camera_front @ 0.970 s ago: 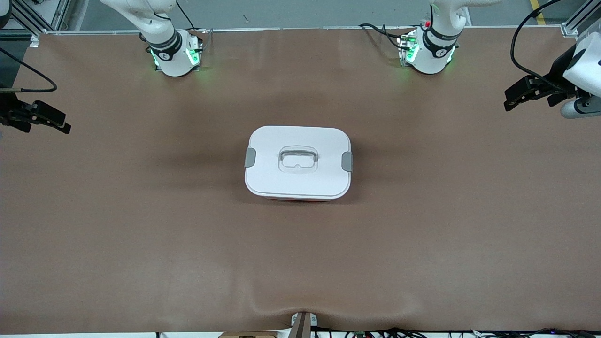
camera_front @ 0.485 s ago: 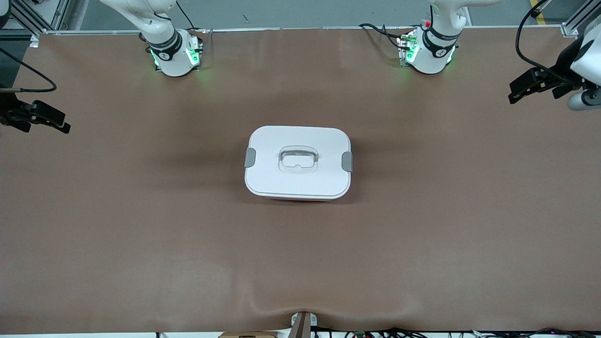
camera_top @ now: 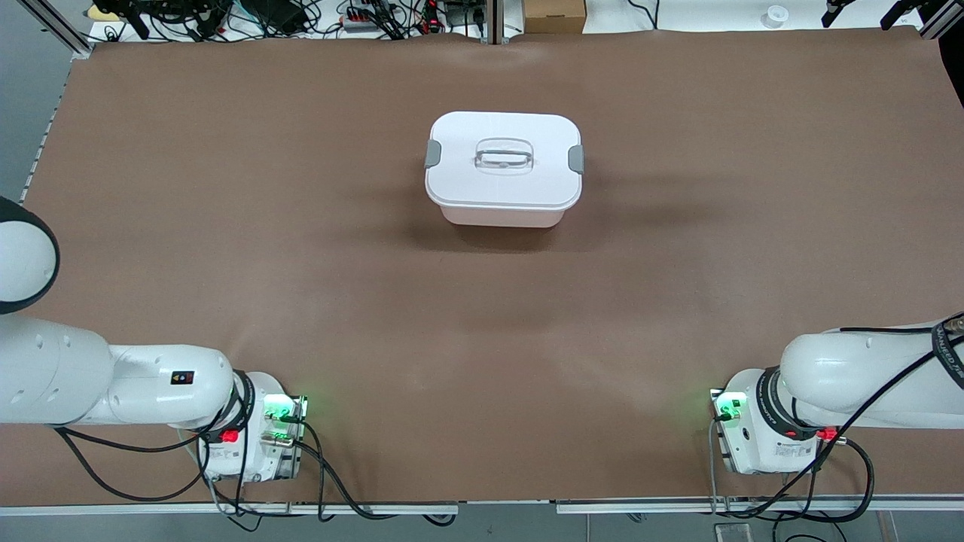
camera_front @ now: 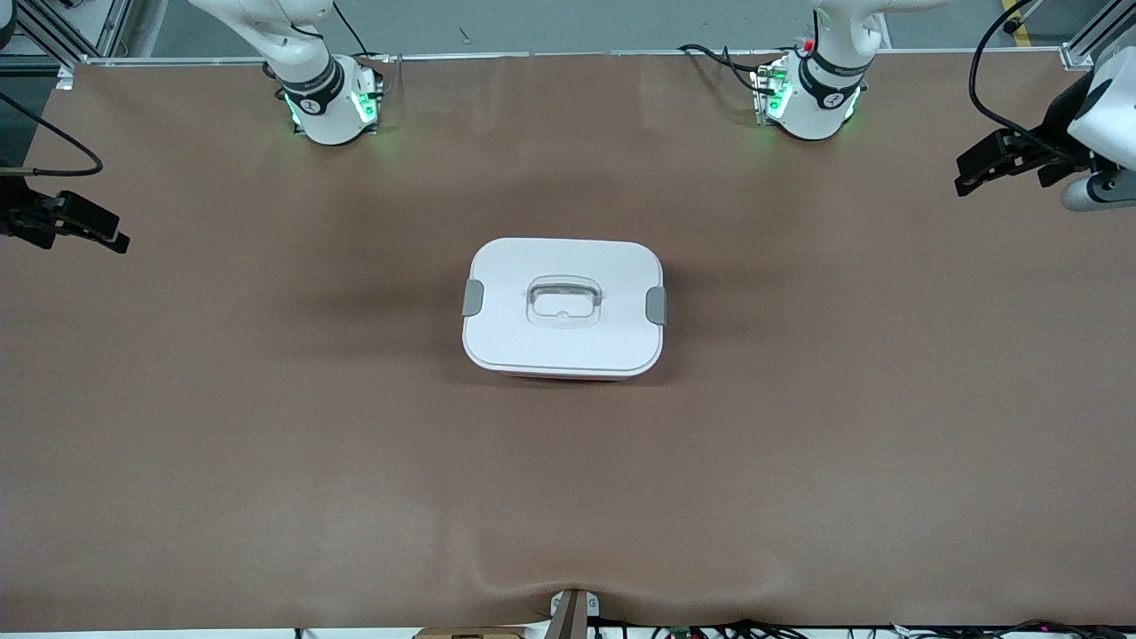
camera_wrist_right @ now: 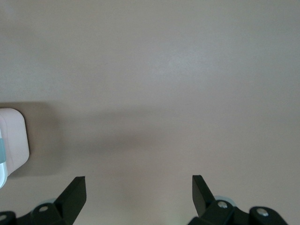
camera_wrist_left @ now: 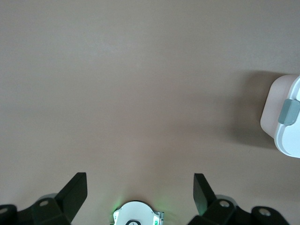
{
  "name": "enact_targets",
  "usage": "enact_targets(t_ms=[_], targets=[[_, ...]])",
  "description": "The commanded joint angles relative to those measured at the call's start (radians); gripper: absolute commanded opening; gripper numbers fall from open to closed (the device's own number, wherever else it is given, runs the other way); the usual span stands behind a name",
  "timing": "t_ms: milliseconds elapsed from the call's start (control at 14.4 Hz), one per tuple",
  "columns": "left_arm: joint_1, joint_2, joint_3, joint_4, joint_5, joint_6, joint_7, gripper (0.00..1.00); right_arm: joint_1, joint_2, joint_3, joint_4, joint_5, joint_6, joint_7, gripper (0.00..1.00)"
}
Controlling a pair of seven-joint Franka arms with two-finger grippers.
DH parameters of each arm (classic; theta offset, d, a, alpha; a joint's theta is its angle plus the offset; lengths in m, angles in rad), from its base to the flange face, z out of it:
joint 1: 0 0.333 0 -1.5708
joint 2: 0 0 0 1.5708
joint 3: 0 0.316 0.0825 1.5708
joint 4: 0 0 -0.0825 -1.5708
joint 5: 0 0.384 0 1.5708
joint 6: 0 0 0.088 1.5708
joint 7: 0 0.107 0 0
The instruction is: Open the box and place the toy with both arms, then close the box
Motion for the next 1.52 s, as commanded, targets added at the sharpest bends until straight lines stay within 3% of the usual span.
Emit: enact_targets(t_ms=[0,1455], targets=[[0.0,0.007,-0.002,0.036,0.0,-0.015,0.004,1.0,-0.004,-0.001,0.002,0.028,-0.006,-0.018,0.019,1.0],[0.012,0.029,0.003,0.056,0.0,-0.028,0.007,1.0,-0.021,-0.002,0.002,0.03,0.001,-0.014,0.018,1.0]])
